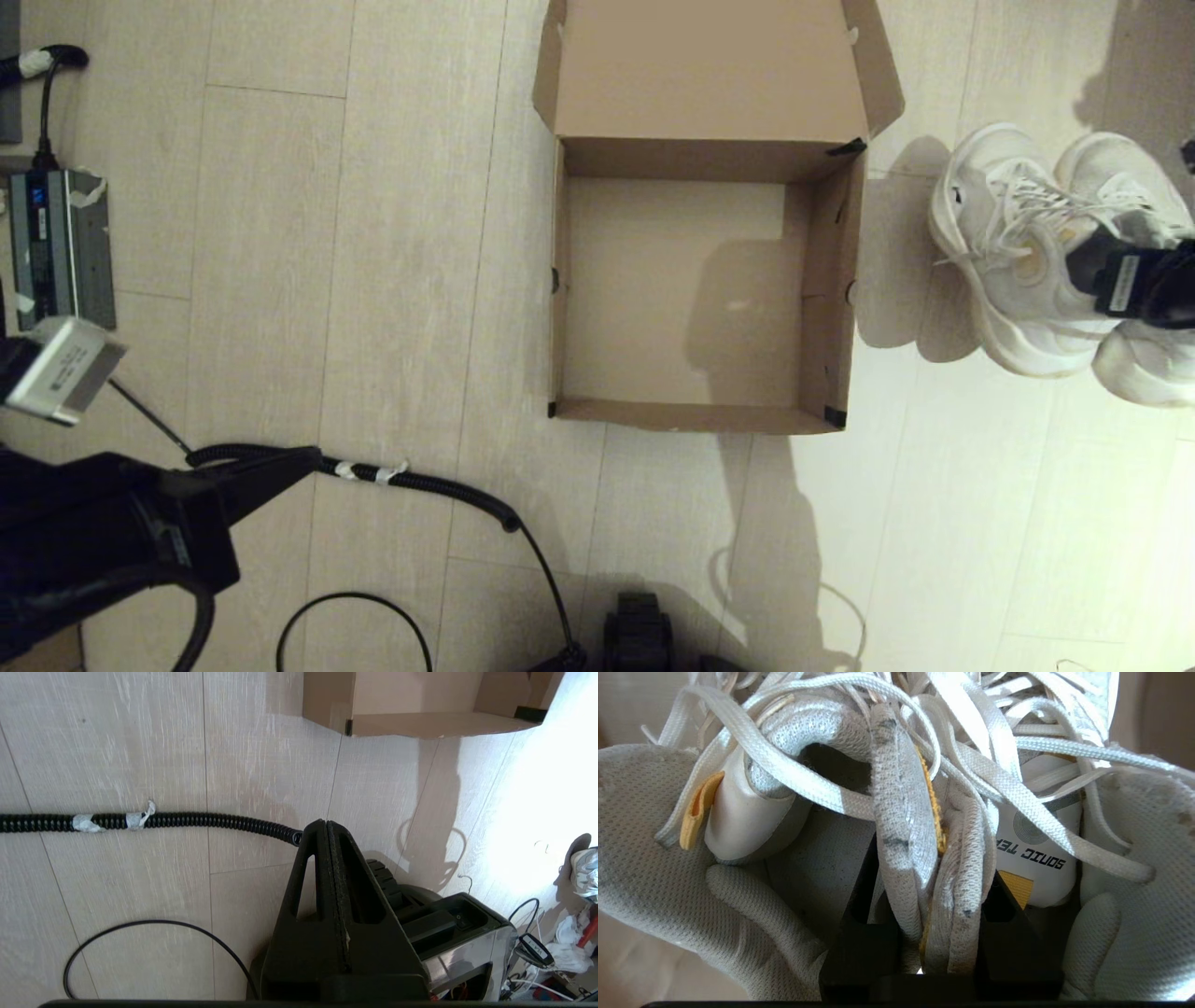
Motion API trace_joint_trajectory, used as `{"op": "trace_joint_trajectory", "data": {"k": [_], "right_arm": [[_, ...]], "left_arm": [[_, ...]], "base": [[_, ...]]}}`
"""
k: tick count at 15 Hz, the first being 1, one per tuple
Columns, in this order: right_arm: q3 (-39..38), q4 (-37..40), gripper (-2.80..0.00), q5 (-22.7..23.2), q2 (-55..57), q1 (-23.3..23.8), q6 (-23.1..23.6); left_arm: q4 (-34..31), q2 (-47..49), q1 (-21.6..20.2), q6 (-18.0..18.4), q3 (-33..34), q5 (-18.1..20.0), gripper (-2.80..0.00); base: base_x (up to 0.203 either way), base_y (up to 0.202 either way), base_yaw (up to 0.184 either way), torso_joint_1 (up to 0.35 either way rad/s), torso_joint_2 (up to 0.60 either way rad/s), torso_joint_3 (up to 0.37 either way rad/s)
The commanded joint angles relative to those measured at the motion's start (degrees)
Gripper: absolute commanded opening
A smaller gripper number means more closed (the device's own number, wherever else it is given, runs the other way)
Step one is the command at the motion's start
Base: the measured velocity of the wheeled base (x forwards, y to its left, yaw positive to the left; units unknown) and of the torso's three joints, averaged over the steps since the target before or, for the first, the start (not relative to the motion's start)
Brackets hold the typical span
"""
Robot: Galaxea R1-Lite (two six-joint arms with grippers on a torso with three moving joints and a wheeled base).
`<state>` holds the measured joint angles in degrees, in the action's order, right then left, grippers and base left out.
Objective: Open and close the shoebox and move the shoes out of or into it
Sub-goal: Put the shoes out of the shoe box, then put the shoes into the shoe box
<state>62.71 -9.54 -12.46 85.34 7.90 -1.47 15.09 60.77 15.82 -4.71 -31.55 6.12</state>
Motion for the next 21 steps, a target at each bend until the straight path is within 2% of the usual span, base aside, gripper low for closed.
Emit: {"op": "trace_joint_trajectory", "data": {"k": [1, 2, 3, 7, 9, 12, 13, 15, 16, 18, 21], "right_arm": [[-2.0, -5.2, -2.8, -0.1, 6.1, -0.1, 0.1], [-2.2, -6.8, -2.8, -0.1, 7.6, 0.0, 0.1], [-2.2, -7.3, 0.0, -0.1, 8.6, 0.0, 0.1], [-2.9, -7.5, 0.0, 0.1, 11.8, 0.0, 0.0], [-3.3, -10.1, 0.0, 0.2, 12.5, 0.0, -0.3], [-3.2, -10.0, 0.0, 3.1, 5.9, -1.2, -0.1], [-3.3, -9.4, 0.0, 4.7, 3.6, -3.0, -0.1], [-4.4, -9.0, 0.0, 7.4, 1.9, -10.2, -0.5], [-4.4, -9.0, -2.8, 8.2, 1.3, -14.4, -1.3], [-4.0, -9.0, -2.8, 8.8, 1.0, -23.1, -3.1], [-2.9, -9.3, -2.8, 8.9, 5.4, -34.7, -4.1]], "left_arm": [[0.1, 1.6, 0.1, 0.0, -0.7, 0.0, -2.8], [0.1, 2.3, 0.1, 0.0, -1.1, 0.0, -2.8], [0.2, 2.8, 0.2, 0.0, -1.4, 0.0, -2.8], [0.2, 2.4, 0.3, -0.2, -1.7, 0.0, -2.8], [0.1, 1.0, 0.1, -0.2, -1.5, -0.2, -2.8], [0.0, 0.0, 0.1, 0.0, -1.5, -0.4, -2.8], [0.0, -0.7, 0.1, 0.0, -1.4, -0.4, -2.8], [-0.2, -1.6, 0.0, -0.9, -1.4, -0.4, -2.8], [-0.2, -1.8, 0.1, -3.2, -1.6, -0.4, -2.8], [-0.2, -0.9, 0.1, -7.5, -2.0, -0.4, -2.8], [0.0, 0.5, 0.1, -8.3, -2.0, -0.3, -2.8]], "base": [[0.0, 0.0, 0.0, 0.0, 0.0, 0.0], [0.0, 0.0, 0.0, 0.0, 0.0, 0.0], [0.0, 0.0, 0.0, 0.0, 0.0, 0.0], [0.0, 0.0, 0.0, 0.0, 0.0, 0.0], [0.0, 0.0, 0.0, 0.0, 0.0, 0.0], [0.0, 0.0, 0.0, 0.0, 0.0, 0.0], [0.0, 0.0, 0.0, 0.0, 0.0, 0.0], [0.0, 0.0, 0.0, 0.0, 0.0, 0.0], [0.0, 0.0, 0.0, 0.0, 0.0, 0.0], [0.0, 0.0, 0.0, 0.0, 0.0, 0.0], [0.0, 0.0, 0.0, 0.0, 0.0, 0.0]]}}
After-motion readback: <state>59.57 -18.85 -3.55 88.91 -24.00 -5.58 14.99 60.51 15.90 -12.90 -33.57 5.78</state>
